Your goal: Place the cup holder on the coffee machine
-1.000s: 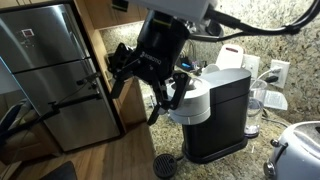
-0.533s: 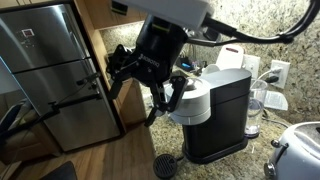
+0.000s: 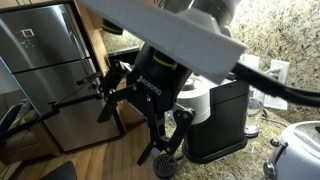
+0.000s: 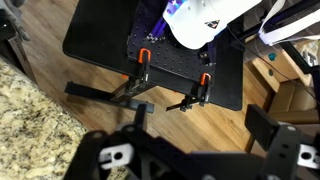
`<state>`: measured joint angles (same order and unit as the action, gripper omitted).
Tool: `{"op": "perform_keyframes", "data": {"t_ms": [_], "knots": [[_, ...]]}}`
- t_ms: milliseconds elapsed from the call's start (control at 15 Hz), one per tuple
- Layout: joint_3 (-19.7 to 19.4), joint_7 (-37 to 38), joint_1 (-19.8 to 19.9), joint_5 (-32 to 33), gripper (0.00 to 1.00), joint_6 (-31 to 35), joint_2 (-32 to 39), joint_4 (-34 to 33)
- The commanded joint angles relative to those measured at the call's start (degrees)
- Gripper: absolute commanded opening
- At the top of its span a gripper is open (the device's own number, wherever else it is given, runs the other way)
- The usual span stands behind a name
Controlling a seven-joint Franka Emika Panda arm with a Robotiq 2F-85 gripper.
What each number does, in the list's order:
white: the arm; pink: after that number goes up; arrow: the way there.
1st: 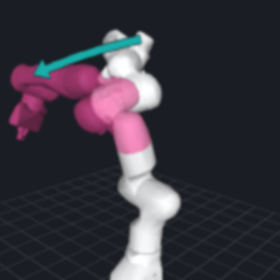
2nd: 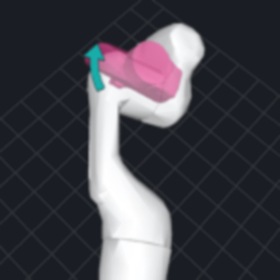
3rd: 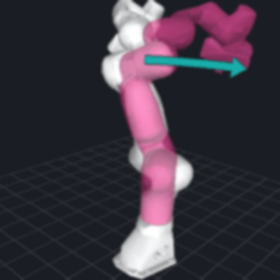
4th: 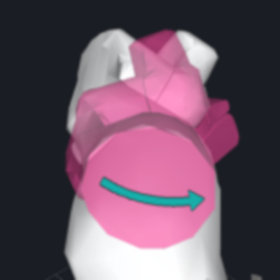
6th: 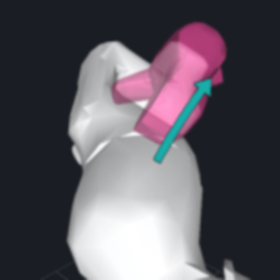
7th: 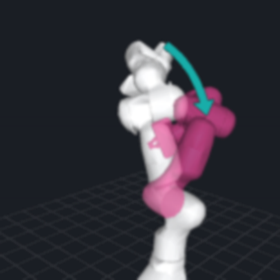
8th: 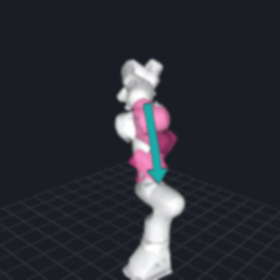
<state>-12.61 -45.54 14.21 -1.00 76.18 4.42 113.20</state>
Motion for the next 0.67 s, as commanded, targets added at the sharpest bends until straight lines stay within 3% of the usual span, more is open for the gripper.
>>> {"op": "perform_keyframes", "data": {"t_ms": [0, 600], "knots": [[-0.9, -3.1, 1.3, 0.1, 1.0, 0.4, -1.6, 3.0], [-0.7, -9.8, 2.3, -3.7, 1.0, 0.7, 4.9, 1.6]]}}
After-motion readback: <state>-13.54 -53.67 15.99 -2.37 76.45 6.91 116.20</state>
